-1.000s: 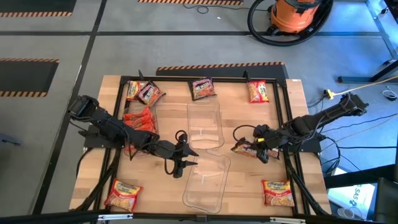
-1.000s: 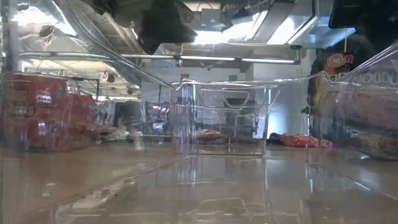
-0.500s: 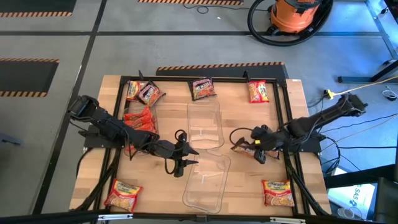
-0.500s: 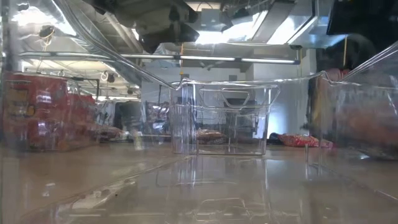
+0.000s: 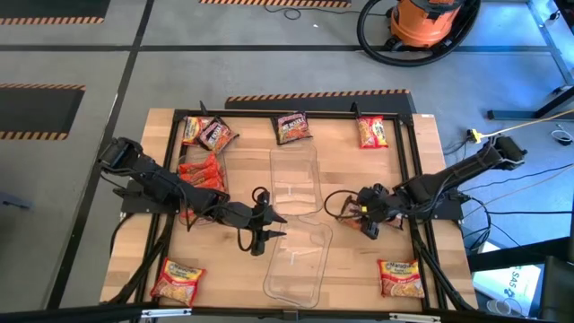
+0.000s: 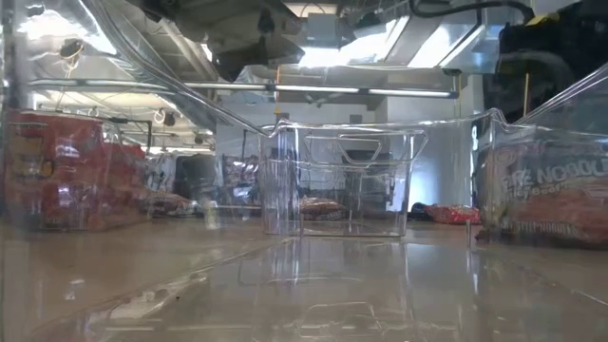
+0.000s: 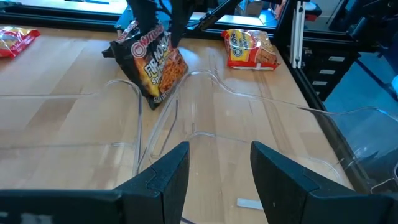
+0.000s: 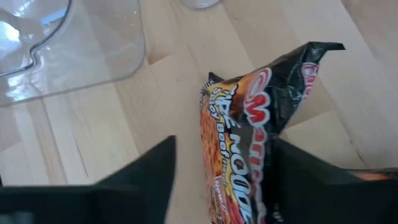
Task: Sort Maruchan noodles
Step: Put the black noodle pack into the top right transparent bin
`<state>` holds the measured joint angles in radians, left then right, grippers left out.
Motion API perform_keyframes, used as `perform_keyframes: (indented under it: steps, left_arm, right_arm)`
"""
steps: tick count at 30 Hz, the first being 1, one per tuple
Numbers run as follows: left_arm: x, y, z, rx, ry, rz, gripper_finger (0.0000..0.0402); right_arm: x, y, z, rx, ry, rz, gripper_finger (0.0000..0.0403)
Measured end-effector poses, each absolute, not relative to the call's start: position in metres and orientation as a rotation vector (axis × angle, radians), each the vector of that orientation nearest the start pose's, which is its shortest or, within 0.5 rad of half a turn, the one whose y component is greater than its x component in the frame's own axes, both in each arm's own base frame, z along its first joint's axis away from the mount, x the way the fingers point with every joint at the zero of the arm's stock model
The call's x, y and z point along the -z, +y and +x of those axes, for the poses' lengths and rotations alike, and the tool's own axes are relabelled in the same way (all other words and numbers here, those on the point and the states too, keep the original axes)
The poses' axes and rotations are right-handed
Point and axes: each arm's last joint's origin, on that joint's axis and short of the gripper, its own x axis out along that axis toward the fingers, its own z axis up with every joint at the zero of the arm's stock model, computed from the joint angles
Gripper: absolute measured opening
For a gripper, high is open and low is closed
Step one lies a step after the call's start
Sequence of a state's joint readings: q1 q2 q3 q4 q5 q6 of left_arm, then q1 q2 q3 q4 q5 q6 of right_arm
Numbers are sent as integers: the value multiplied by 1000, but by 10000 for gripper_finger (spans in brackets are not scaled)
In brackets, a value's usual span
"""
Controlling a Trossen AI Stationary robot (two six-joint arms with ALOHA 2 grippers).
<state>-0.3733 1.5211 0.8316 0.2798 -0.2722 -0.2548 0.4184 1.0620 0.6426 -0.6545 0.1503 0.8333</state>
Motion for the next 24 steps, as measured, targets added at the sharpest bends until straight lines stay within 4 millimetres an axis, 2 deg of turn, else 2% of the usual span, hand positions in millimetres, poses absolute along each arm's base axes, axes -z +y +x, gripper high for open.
perform_keyframes:
  steps: [5, 9, 16, 19, 24]
  left_arm:
    - [-220, -110, 303, 50, 396, -121, 163]
    - [-220, -110, 303, 49, 394, -124, 163]
    - [-220, -110, 303, 45, 392, -126, 163]
    - [-220, -110, 303, 45, 393, -127, 163]
    - [-220, -110, 303, 45, 393, -127, 163]
  right_arm:
    - [-204, 69, 168, 222, 1067, 428, 313]
    - [-209, 62, 168, 276, 1098, 430, 349]
    - [-227, 43, 174, 381, 1081, 443, 358]
    - [-225, 31, 172, 387, 1158, 455, 358]
    - [-220, 16, 170, 304, 1240, 482, 358]
